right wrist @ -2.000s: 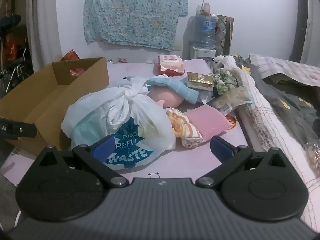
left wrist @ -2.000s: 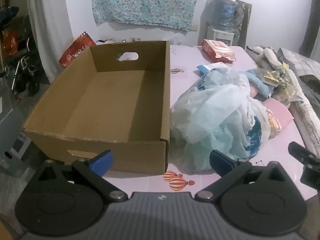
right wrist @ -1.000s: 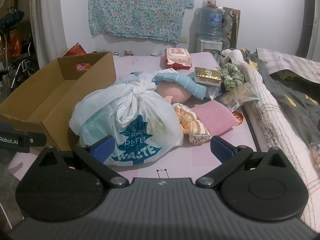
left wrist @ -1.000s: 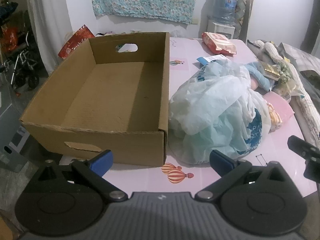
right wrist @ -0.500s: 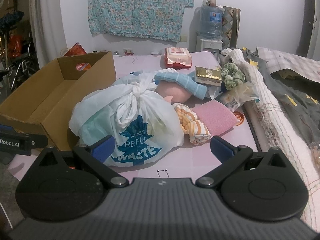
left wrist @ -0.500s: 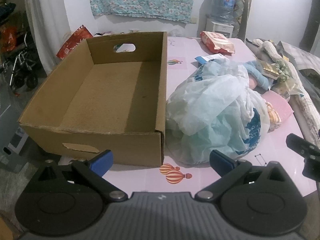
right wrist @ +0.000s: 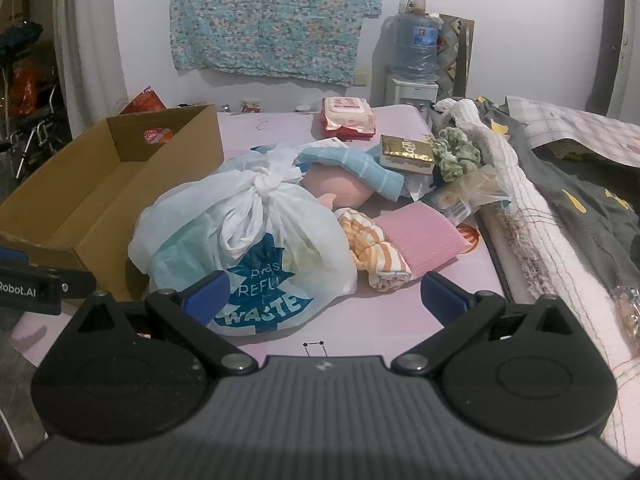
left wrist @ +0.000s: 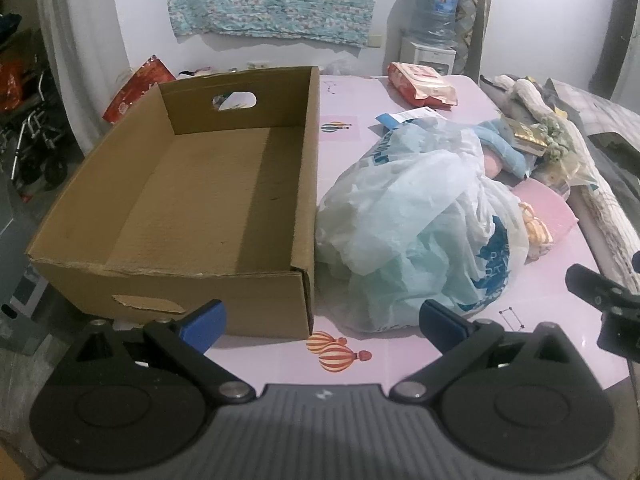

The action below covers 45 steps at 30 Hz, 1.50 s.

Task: Organize soft objects
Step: 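Move both tools from the box toward the pile of soft items, then grasp the orange-striped sock with the left tool while the right tool grasps the pink sponge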

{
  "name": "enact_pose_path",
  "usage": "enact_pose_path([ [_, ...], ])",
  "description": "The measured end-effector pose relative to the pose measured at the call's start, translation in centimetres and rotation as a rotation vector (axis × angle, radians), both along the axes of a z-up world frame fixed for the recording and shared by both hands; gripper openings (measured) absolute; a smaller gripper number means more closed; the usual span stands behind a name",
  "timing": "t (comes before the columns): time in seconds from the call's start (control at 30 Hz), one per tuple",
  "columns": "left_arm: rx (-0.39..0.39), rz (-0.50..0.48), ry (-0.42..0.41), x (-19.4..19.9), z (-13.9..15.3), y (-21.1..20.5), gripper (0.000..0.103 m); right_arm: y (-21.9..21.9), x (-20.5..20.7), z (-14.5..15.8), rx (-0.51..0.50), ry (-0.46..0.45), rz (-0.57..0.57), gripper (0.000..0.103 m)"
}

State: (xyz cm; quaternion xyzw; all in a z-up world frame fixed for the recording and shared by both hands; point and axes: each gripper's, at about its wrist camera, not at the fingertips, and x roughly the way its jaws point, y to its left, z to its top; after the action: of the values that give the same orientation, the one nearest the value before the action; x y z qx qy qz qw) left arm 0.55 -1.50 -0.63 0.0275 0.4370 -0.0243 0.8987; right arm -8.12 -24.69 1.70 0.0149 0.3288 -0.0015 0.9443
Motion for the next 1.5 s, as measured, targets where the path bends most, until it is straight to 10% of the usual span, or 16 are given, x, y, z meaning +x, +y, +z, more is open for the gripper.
enact_pose_path([
  [0.9, 0.014, 0.000, 0.002, 0.3, -0.2, -0.5, 0.103, -0.3, 0.5, -0.5, 0.008, 0.010, 0.002, 0.102],
  [1.5, -0.091, -0.329, -0.190, 2.6, 3.5, -9.0, 0.086, -11.8, 0.7, -3.1, 0.165, -0.192, -0.112, 0.100],
])
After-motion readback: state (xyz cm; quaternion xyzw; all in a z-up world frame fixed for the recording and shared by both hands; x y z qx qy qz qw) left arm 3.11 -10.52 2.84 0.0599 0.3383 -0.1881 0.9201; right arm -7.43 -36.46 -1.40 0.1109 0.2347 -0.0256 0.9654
